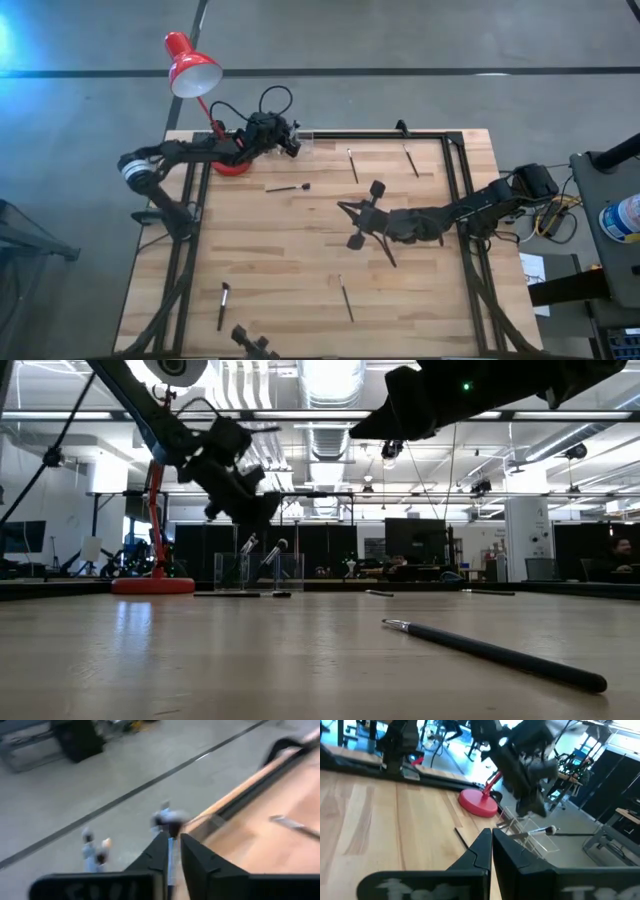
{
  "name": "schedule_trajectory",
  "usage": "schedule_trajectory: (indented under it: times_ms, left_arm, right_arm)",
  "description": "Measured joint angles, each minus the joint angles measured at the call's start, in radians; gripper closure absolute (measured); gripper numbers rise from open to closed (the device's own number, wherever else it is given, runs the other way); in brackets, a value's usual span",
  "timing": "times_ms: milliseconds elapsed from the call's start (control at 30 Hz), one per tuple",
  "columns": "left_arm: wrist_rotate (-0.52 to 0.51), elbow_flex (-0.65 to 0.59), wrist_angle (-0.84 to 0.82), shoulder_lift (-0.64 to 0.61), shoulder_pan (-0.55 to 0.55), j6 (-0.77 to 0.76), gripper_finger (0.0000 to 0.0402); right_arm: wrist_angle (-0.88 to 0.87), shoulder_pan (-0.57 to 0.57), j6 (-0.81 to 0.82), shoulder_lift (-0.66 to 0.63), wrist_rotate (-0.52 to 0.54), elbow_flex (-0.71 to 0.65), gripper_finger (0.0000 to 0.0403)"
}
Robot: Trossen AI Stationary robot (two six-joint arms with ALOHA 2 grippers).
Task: Pick & Place Makeup Supplies
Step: Put the makeup brush into the transparent organizer
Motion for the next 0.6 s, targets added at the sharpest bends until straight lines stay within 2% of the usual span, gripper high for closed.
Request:
schedule_trajectory:
  times_ms: [100, 300, 500, 600]
  left_arm:
    - [0.05, -0.051, 0.036, -0.064, -0.056, -0.015, 0.0394]
    - [0.06, -0.245, 0.237, -0.185, -0.237, -0.012, 0.0401]
    - [0.062, -0.451, 0.538, -0.242, -0.38, -0.033, 0.0401]
    - [0.067, -0.521, 0.62, -0.251, -0.408, -0.071, 0.0401]
  right_arm:
    - [-0.044, 0.0, 0.007, -0.007, 0.011, 0.0, 0.0394]
    - [-0.224, -0.001, 0.157, -0.093, 0.106, 0.0, 0.0394]
    - [-0.468, -0.065, 0.446, -0.171, 0.092, -0.004, 0.0394]
    - [-0.513, -0.154, 0.56, -0.143, 0.003, -0.005, 0.0394]
